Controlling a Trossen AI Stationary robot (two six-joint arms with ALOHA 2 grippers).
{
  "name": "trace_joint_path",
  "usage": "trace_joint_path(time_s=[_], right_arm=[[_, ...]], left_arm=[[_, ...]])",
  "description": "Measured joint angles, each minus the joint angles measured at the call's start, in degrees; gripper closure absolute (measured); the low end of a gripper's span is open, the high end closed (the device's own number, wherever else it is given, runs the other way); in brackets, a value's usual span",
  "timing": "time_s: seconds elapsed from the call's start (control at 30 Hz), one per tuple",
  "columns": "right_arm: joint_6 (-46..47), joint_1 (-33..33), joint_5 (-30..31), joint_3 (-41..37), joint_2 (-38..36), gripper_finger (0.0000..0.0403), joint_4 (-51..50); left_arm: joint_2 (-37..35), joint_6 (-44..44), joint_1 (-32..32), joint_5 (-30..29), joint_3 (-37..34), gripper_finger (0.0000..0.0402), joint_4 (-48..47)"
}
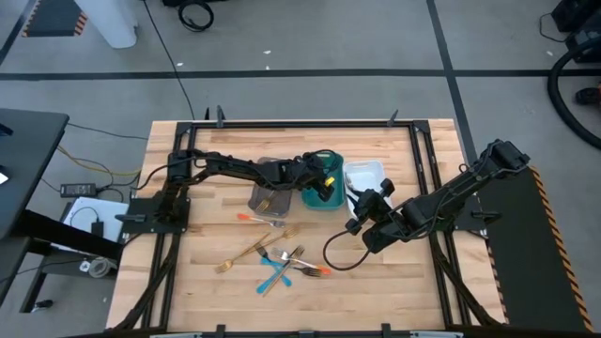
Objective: Sort silverware by color (type)
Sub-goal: Put the blue fork into the green bin
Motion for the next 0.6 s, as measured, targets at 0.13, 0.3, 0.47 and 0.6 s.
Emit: trace_joint_path(time_s=[0.13, 0.3, 0.47, 0.6], right_arm=[[0.0, 0.0, 0.0, 0.0, 0.0, 0.0320, 0.0], [0.0, 0.0, 0.0, 0.0, 0.0, 0.0320, 0.0], [0.0, 0.0, -0.2, 0.0, 0.0, 0.0320, 0.1], [0.0, 0.0, -0.2, 0.0, 0.0, 0.0320, 0.1]], left_arm=[[0.0, -0.3, 0.1, 0.0, 0.0, 0.0376, 0.0], [0.0, -0.4, 0.3, 0.1, 0.0, 0.0376, -0.1], [0.0, -1.3, 0.5, 0.6, 0.0, 0.0376, -0.2], [0.1, -1.5, 0.6, 1.5, 0.0, 0.0376, -0.6]])
